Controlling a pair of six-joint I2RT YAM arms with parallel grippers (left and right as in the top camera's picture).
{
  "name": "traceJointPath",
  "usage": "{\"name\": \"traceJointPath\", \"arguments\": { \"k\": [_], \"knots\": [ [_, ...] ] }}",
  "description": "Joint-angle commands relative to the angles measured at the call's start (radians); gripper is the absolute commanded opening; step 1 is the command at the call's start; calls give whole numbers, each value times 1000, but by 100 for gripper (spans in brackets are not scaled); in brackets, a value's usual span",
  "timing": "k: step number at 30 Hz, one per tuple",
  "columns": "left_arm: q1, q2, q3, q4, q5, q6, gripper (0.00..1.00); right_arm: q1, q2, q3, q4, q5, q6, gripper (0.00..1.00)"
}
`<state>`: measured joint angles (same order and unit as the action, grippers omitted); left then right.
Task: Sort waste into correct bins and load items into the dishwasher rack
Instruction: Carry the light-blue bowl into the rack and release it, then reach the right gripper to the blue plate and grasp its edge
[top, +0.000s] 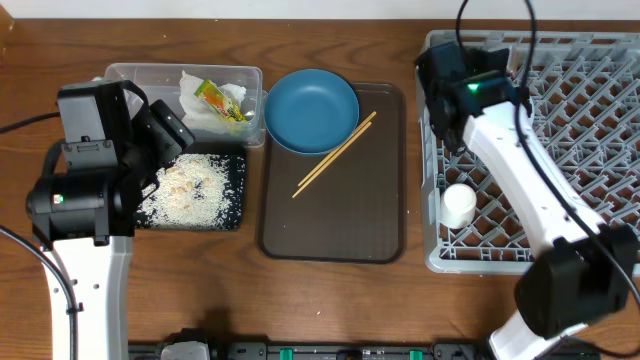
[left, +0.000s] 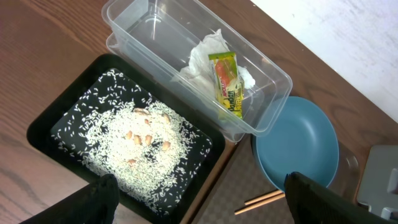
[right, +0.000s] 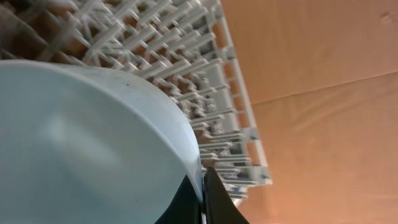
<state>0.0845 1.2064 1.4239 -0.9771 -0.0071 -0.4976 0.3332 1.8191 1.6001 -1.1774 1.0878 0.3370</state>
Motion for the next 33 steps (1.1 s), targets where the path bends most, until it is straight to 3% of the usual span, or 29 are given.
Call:
{"name": "traceJointPath", "arguments": {
  "k": [1, 11, 19, 20, 21, 24, 29, 33],
  "knots": [
    [5, 3, 19, -3, -12, -1, 87, 11, 65, -4, -36, 151, -29, 1],
    [5, 3, 19, -3, -12, -1, 87, 74, 189, -4, -76, 183, -40, 1],
    [5, 3, 19, -3, -12, -1, 87, 146, 201, -5, -76, 61, -92, 4],
    [5, 3, 19, -3, -12, -1, 87, 152, 201, -5, -77, 58, -92, 8],
    [5, 3, 19, -3, -12, -1, 87, 156, 201, -5, -80, 58, -92, 17],
    [5, 3, 19, -3, -12, -1, 87, 167, 201, -5, -91, 59, -92, 25],
    [5, 3, 19, -3, -12, -1, 87, 196, 201, -4, -108, 60, -92, 67],
    [5, 3, 19, -3, -12, -1, 87, 229, 183, 23, -117, 58, -74, 86]
  ]
}}
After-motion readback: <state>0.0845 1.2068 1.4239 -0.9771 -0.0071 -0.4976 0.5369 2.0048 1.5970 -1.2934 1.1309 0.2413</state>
